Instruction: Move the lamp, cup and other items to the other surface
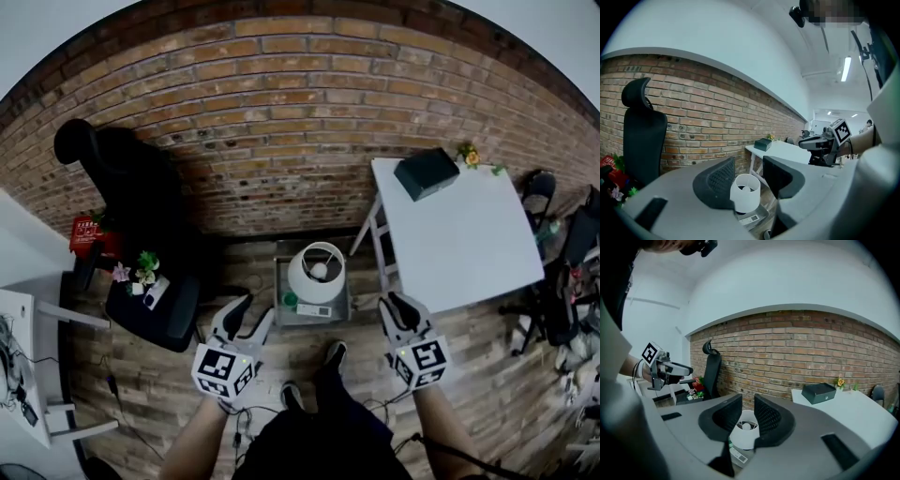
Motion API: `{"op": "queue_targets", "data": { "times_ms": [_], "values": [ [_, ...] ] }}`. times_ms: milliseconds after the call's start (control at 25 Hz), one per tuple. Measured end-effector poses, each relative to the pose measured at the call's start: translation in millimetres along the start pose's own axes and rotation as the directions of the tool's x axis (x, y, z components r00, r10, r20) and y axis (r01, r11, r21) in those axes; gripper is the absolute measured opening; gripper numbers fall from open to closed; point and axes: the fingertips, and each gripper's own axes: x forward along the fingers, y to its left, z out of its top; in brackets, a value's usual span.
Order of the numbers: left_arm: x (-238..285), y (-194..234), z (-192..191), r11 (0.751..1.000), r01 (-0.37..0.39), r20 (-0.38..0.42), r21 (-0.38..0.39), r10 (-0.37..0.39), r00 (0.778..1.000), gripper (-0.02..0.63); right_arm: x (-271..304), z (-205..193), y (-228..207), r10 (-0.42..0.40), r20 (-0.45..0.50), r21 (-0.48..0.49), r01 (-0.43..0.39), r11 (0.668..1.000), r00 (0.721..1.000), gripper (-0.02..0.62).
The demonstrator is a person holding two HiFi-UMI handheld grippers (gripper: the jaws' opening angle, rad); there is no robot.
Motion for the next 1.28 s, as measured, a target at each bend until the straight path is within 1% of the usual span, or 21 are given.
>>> {"op": "queue_targets", "data": {
  "times_ms": [80,160,240,400,560,640,760,880,1040,1160,1280],
  "values": [
    [20.5,12.5,-1.5,1.0,-0.029,-0.019,-0.007,0.029,0.999,0.184,25.7,-3.2,-18.6,-0.003,-0.029,0.028,0.004,1.0,1.0,0.083],
    [43.4,23.6,-1.9,0.998,-0.057,-0.039,-0.019,0.056,0.998,0.184,51.2,-5.3,-40.9,0.006,-0.036,0.046,-0.004,0.999,0.999,0.083],
    [67.1,32.5,-1.6,0.996,-0.079,-0.061,-0.031,0.077,0.995,0.183,76.8,-8.3,-61.7,0.035,-0.03,0.054,-0.033,0.998,0.999,0.079],
    [109.1,44.9,-7.7,0.993,-0.114,-0.116,-0.036,0.109,0.987,0.181,118.4,-21.3,-86.6,0.093,-0.074,0.096,-0.085,0.992,0.993,0.075],
    [141.0,50.8,-23.5,0.993,-0.109,-0.155,-0.052,0.099,0.983,0.178,147.9,-38.5,-94.6,0.125,-0.117,0.118,-0.111,0.987,0.985,0.069],
    [156.1,53.4,-34.9,0.994,-0.09,-0.185,-0.061,0.078,0.98,0.176,160.2,-47.7,-94.1,0.129,-0.142,0.131,-0.111,0.985,0.981,0.069],
    [182.4,61.9,-54.1,0.997,-0.049,-0.24,-0.065,0.032,0.97,0.175,180.8,-64.3,-95.4,0.115,-0.18,0.159,-0.087,0.983,0.977,0.067],
    [208.6,72.6,-80.9,0.998,-0.005,-0.311,-0.064,-0.015,0.95,0.172,200.8,-86.6,-95.3,0.08,-0.233,0.178,-0.039,0.983,0.969,0.067],
    [236.5,82.3,-124.0,0.998,0.019,-0.407,-0.061,-0.042,0.912,0.166,220.2,-122.5,-90.7,0.033,-0.308,0.209,0.034,0.977,0.951,0.056],
    [255.9,83.8,-153.8,0.997,0.045,-0.465,-0.068,-0.072,0.882,0.166,240.1,-150.3,-82.8,0.026,-0.357,0.224,0.058,0.973,0.934,0.054],
    [273.7,82.1,-177.4,0.993,0.076,-0.503,-0.089,-0.11,0.858,0.166,259.5,-174.8,-76.6,0.004,-0.396,0.235,0.097,0.967,0.918,0.078]
  ]
}}
